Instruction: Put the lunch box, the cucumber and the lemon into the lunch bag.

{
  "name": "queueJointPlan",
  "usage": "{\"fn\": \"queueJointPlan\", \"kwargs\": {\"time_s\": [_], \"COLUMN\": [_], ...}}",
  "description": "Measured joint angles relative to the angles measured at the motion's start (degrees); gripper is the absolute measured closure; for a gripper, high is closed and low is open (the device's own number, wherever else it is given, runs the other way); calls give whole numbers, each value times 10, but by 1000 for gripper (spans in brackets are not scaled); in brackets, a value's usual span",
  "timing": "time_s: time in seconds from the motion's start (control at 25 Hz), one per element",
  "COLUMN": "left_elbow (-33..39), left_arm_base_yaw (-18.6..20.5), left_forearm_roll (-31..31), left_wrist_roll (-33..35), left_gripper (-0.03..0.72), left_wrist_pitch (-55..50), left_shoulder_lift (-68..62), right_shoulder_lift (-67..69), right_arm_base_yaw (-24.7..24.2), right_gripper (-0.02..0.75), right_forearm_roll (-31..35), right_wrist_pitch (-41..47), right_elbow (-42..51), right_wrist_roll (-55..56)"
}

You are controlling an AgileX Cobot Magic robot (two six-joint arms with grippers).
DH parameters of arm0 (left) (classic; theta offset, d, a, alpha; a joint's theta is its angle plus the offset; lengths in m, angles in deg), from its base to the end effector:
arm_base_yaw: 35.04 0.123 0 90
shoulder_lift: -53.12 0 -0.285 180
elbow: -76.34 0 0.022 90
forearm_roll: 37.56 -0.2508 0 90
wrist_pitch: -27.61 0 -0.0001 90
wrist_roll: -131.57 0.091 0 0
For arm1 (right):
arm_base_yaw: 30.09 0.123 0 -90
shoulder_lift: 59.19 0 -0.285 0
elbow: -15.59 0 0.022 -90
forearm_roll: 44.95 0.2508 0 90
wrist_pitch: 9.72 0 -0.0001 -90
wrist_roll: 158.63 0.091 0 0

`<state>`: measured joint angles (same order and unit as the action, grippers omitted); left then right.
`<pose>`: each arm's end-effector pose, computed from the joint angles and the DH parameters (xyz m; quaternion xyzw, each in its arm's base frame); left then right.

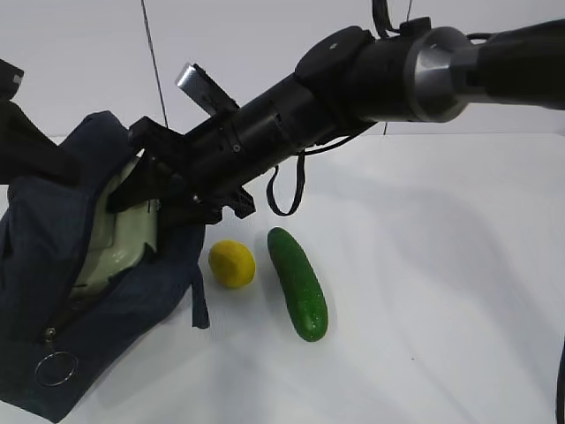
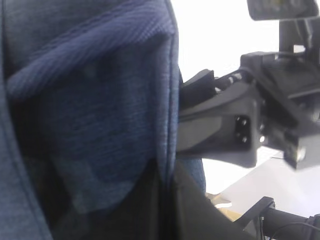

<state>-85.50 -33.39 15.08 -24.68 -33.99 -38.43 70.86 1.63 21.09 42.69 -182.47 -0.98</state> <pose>0.2772 -0.0557 0.2837 -0.0061 0.9118 -0.3800 0.1553 0.3605 0.3004 0.2197 -0.1364 0.8630 0.4806 0.0748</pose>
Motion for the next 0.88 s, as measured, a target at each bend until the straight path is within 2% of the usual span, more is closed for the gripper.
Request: {"fn": "queueJointPlan", "kwargs": {"time_s": [0.28,0.6,0.88], "left_elbow": [0,0,0], "left_arm_base_yaw": [0,-3,-54], "left_forearm_roll": [0,3,5], "left_wrist_roll": [-1,-1,-1], "left_gripper": [694,694,694], "left_wrist_pitch": [-1,-2,11], "left_shoulder_lift": [0,0,0], "right_shoulder_lift": [0,1,1], "right_arm_base_yaw": [5,5,7], "right_gripper": [347,347,347], "right_forearm_roll": [-1,29,52], "right_wrist_pitch": [-9,-5,2], "right_elbow": [0,0,0], "right_wrist_roll": [-89,-110,-145]}}
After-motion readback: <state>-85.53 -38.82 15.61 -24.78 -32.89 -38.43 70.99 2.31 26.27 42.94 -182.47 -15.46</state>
